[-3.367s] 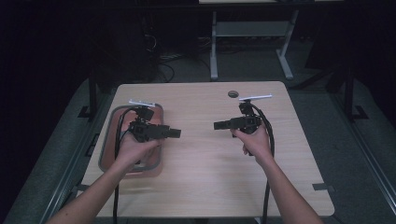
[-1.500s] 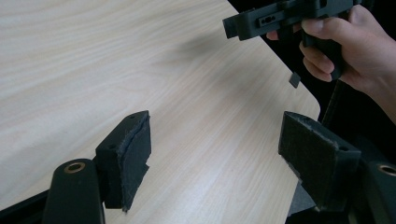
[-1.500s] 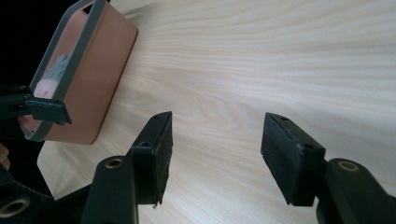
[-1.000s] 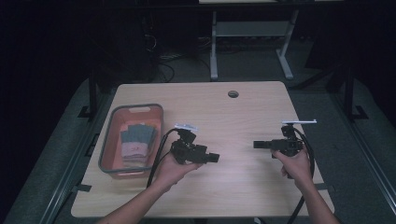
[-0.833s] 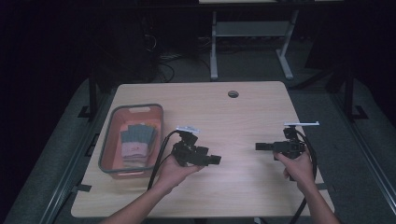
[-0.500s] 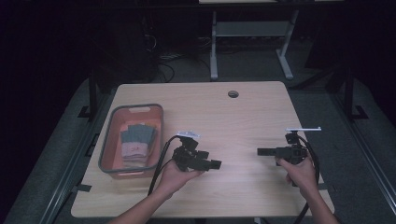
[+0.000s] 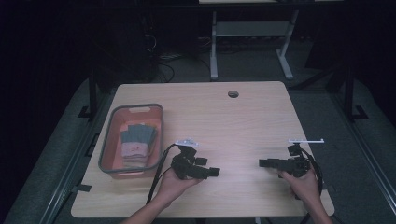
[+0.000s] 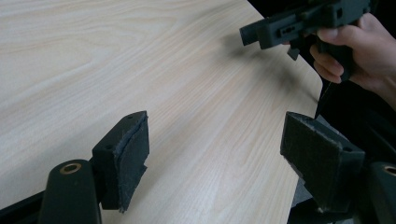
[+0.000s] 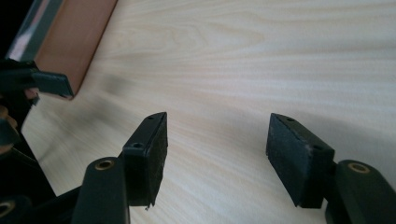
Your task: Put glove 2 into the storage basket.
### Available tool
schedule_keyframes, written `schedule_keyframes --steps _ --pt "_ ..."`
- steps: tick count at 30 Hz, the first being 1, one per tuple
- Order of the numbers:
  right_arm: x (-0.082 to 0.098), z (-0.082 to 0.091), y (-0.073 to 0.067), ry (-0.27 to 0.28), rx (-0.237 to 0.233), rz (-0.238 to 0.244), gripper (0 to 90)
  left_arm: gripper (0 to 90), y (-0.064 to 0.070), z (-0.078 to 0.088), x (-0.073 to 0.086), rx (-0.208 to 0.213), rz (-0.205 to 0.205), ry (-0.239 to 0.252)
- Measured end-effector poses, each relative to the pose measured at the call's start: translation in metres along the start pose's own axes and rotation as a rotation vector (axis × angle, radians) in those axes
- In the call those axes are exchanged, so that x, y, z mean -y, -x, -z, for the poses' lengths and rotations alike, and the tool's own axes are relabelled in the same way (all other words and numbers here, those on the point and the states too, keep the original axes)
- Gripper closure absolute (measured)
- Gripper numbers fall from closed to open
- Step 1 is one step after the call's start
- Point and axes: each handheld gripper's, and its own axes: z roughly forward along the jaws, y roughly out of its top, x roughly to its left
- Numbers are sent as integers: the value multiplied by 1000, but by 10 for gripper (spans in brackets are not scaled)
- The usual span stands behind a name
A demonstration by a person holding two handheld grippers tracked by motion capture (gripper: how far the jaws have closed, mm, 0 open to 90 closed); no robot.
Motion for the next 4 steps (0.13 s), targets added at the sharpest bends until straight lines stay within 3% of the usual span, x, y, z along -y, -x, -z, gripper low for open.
schedule_keyframes --steps 4 --pt "17 -1 -6 31 5 40 352 237 1 4 9 -16 -20 6"
